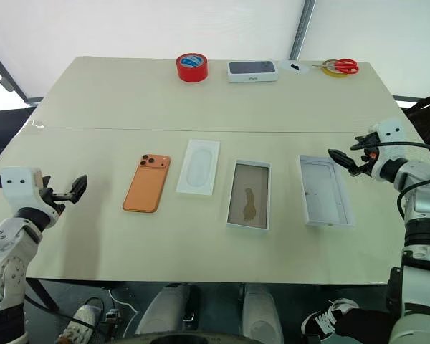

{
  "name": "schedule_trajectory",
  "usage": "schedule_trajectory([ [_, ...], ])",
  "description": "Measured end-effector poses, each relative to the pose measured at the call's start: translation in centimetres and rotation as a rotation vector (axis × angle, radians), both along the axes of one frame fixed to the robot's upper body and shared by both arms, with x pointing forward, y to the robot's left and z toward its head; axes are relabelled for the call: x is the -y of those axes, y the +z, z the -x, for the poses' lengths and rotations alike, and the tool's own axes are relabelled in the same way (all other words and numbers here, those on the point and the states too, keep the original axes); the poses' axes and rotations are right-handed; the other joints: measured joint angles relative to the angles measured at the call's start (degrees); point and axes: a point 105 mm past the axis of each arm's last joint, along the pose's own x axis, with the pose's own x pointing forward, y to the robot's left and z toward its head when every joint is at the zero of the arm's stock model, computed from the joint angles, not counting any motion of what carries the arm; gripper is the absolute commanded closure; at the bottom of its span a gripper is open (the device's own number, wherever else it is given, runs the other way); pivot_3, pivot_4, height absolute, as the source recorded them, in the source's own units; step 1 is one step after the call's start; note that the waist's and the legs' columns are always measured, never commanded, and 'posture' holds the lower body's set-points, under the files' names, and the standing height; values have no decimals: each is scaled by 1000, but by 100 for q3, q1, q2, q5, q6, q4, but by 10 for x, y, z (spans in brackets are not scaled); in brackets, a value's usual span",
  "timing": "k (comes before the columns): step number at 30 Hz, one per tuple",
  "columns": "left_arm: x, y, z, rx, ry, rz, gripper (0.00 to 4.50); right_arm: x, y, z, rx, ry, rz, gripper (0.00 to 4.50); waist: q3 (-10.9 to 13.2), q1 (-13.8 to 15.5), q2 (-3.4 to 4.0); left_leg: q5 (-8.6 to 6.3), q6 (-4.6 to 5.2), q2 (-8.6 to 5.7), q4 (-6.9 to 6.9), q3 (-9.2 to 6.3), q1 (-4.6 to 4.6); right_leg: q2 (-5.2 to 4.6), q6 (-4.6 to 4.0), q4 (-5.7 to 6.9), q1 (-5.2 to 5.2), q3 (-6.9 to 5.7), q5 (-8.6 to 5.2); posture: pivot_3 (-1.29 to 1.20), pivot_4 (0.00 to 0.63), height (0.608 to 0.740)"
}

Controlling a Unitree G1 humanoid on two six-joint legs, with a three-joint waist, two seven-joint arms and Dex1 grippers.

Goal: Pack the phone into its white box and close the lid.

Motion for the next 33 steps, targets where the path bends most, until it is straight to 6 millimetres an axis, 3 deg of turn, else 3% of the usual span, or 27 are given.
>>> schedule_trajectory([
  [13, -2, 4, 2, -11, -24, -22, 12, -23, -3, 0, 7, 71, -21, 0, 1, 1, 1, 0, 0, 1, 0, -1, 0, 1, 0, 0, 0, 0, 0, 0, 150, 739],
  [17, 9, 12, 1, 2, -71, -20, 12, -49, 11, 1, 29, 171, -42, 0, 1, 2, 1, 0, 0, 2, 0, -3, 0, 1, 0, 0, -1, 0, 0, 0, 150, 739],
  [21, 64, 21, -11, 7, -294, 3, 12, -101, 24, 13, 33, 376, -56, 0, 1, 31, 1, 0, 0, 1, 0, -9, -2, 1, 2, 1, 1, -1, 1, 0, 150, 739],
  [25, 126, 13, -11, -67, -537, 51, 12, -147, 13, 41, -44, 561, -39, 0, 1, 16, 1, -3, 4, -2, 0, -10, -6, 0, 14, -2, 1, -1, 7, 0, 150, 739],
  [33, 175, 16, -44, -200, -543, 139, 12, -187, -9, 64, -98, 666, 80, 0, 2, 11, -3, -1, 2, -4, 3, -17, 0, 8, 22, 5, 3, -4, 9, 0, 150, 739],
])
